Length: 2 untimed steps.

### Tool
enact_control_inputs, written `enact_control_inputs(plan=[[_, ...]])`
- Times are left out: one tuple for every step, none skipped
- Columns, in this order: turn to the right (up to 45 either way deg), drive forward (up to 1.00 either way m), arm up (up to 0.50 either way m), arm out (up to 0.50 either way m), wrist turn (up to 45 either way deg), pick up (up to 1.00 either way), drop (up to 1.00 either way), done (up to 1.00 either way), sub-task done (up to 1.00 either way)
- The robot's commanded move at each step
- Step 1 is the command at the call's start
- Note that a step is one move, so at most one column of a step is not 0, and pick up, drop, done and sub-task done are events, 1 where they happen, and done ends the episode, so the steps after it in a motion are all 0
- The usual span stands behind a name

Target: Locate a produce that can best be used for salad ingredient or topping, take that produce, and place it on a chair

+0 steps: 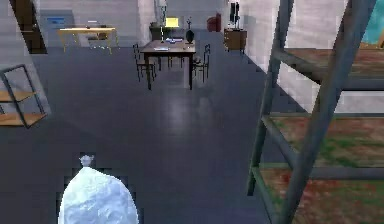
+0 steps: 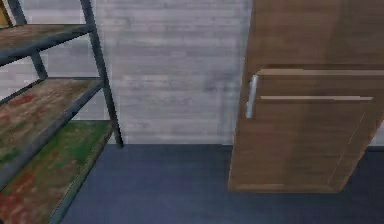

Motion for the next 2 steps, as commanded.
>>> enact_control_inputs(plan=[[-45.0, 0.00, 0.00, 0.00, 0.0, 0.00, 0.00, 0.00, 0.00], [-42.0, 0.00, 0.00, 0.00, 0.0, 0.00, 0.00, 0.00, 0.00]])
